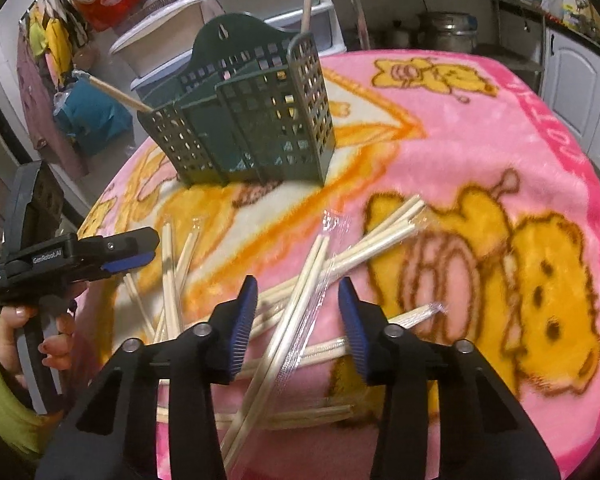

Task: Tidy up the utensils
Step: 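Move the left tool back to the chopstick pile while the right tool returns too, then close the left tool on another wrapped chopstick pair while the right tool grasps one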

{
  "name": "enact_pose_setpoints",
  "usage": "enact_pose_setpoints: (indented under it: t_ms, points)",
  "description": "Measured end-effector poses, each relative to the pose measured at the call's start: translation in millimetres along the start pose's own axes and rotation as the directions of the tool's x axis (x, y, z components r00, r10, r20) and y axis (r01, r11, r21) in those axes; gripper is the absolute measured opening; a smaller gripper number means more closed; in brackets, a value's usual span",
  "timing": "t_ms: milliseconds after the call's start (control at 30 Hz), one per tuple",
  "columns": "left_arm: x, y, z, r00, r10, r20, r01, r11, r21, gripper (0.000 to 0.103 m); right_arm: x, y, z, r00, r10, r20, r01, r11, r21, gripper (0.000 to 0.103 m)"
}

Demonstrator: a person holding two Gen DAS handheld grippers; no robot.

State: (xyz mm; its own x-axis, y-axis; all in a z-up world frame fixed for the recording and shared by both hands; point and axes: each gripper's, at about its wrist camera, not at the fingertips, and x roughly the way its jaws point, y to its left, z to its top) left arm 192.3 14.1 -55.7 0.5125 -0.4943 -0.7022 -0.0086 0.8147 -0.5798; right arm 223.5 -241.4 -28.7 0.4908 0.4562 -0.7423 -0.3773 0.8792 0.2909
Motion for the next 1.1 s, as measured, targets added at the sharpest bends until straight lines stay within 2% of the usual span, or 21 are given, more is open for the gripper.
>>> enact_pose_setpoints:
  t_ms: [167,233,267,567,667,733,800,967,1100]
  points:
    - [4.6,3.4,6.0,1.0,-0.009,-0.014,0.008,0.999,-0.034,0.064,10.0,-6.5,-2.0,0.998,0.038,-0.041,-0.036,0.998,0.042,0.034]
    - [7.3,5.8,10.6,1.0,0.011,-0.012,-0.011,0.999,-0.049,0.052,12.3,-9.5,-2.8,0.998,0.05,-0.049,-0.047,0.997,0.057,0.034]
    - [8.7,8.0,13.5,1.0,0.018,-0.01,-0.018,0.998,-0.06,0.05,12.7,-10.3,-3.3,0.997,0.055,-0.051,-0.052,0.997,0.062,0.034]
    - [16.2,11.1,31.7,0.999,0.039,-0.007,-0.04,0.996,-0.074,0.045,20.7,-15.5,-2.0,0.993,0.093,-0.072,-0.086,0.992,0.097,0.032]
    - [17.5,13.5,33.8,0.998,0.058,0.002,-0.057,0.996,-0.075,0.034,22.3,-17.7,-1.2,0.991,0.11,-0.074,-0.101,0.988,0.113,0.031]
    - [18.4,17.9,35.6,0.997,0.074,0.008,-0.073,0.994,-0.083,0.02,22.4,-18.8,-0.9,0.991,0.108,-0.073,-0.099,0.988,0.116,0.026]
    - [18.7,23.6,38.2,0.997,0.082,0.01,-0.081,0.992,-0.097,0.015,22.5,-19.0,-0.8,0.991,0.113,-0.073,-0.104,0.987,0.118,0.023]
    - [15.4,28.9,41.3,0.997,0.08,0.012,-0.078,0.992,-0.097,0.009,19.3,-16.9,-0.5,0.993,0.098,-0.064,-0.091,0.99,0.11,0.007]
    - [10.5,29.4,38.9,0.998,0.056,0.026,-0.053,0.993,-0.103,0.004,13.5,-17.5,-0.9,0.996,0.078,-0.051,-0.072,0.991,0.11,0.006]
